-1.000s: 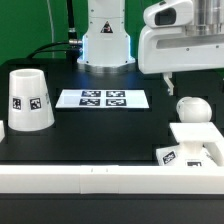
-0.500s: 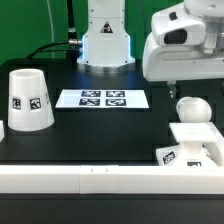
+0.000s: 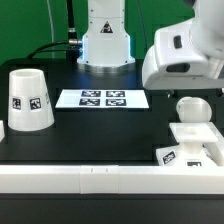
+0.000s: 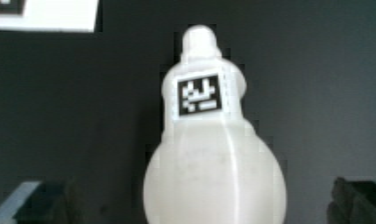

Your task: Assemble lamp

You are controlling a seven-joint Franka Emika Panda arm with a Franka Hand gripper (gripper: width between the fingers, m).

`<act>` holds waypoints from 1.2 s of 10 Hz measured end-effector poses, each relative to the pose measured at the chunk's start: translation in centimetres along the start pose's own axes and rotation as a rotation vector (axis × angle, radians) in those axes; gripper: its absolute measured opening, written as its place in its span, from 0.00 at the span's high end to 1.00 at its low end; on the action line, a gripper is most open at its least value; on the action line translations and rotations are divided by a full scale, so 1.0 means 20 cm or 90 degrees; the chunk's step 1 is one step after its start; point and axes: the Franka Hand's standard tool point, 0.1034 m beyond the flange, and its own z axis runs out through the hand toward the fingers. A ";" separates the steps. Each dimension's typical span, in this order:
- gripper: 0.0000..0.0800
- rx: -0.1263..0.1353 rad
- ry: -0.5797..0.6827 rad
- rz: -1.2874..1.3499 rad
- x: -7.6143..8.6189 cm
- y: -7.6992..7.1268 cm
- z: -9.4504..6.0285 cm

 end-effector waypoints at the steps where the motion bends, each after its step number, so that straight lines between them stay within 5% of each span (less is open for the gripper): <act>1: 0.13 -0.002 -0.027 -0.003 0.02 -0.01 0.03; 4: 0.13 -0.016 -0.130 -0.007 0.00 -0.02 0.14; 12: 0.13 -0.013 -0.109 -0.003 0.09 -0.02 0.28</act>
Offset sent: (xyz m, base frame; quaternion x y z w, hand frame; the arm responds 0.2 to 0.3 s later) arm -0.0103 0.0069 -0.0077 -0.0035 -0.1799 -0.0026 0.9837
